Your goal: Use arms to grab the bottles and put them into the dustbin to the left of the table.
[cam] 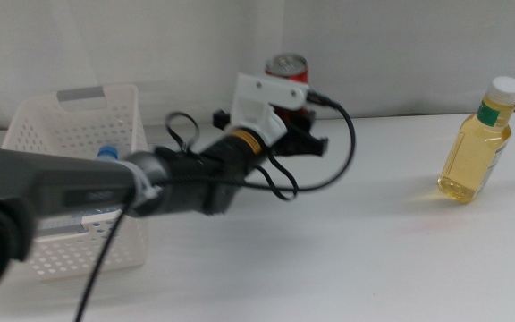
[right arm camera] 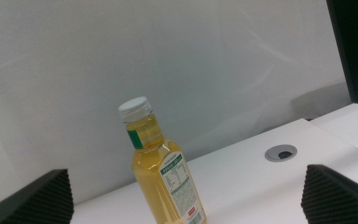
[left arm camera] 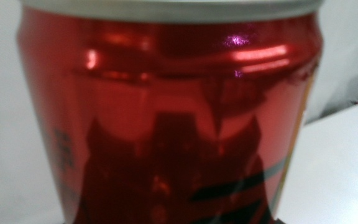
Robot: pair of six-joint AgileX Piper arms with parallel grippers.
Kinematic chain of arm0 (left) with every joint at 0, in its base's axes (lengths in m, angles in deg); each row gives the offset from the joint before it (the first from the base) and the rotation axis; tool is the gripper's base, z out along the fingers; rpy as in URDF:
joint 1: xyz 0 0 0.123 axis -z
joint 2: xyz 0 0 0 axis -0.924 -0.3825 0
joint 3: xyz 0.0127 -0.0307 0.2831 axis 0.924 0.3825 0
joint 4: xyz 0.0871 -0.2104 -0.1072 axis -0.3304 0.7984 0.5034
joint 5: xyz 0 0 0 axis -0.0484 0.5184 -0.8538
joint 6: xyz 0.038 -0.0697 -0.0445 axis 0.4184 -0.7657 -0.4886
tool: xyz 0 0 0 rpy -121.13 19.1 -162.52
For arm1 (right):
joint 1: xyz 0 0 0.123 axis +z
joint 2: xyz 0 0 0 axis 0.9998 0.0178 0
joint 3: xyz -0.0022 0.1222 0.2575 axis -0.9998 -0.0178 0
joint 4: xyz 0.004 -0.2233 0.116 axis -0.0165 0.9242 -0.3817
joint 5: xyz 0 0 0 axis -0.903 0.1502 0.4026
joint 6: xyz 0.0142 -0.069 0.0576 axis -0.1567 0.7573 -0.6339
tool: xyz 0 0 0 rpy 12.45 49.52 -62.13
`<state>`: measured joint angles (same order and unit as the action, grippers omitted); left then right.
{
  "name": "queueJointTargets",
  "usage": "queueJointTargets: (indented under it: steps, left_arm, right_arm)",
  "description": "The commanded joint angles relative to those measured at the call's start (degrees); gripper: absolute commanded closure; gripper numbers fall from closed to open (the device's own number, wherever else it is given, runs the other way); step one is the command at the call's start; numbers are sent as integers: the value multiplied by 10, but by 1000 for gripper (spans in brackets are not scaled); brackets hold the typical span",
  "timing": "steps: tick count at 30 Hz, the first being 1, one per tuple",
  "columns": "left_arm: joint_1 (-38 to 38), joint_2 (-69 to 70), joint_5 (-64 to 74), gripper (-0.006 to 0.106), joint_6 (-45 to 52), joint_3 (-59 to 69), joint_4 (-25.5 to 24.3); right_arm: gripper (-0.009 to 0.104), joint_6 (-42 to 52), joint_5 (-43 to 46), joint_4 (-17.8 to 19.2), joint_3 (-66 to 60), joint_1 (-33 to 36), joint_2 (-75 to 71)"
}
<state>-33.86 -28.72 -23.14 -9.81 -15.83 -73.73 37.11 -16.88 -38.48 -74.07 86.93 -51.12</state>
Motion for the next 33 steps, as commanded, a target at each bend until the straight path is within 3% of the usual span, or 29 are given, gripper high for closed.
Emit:
queueJointTargets:
  steps: [1, 24, 33]
  left_arm:
    - [-13, 38, 2, 103, 11, -1, 10]
    - [-153, 265, 286, 103, 64, -1, 10]
    - [-240, 337, 399, 103, 65, -1, 5]
  right_arm:
    - [-8, 1, 1, 4, -22, -2, -3]
    - [-8, 1, 1, 4, -22, -2, -3]
    - [-8, 1, 2, 4, -22, -2, -3]
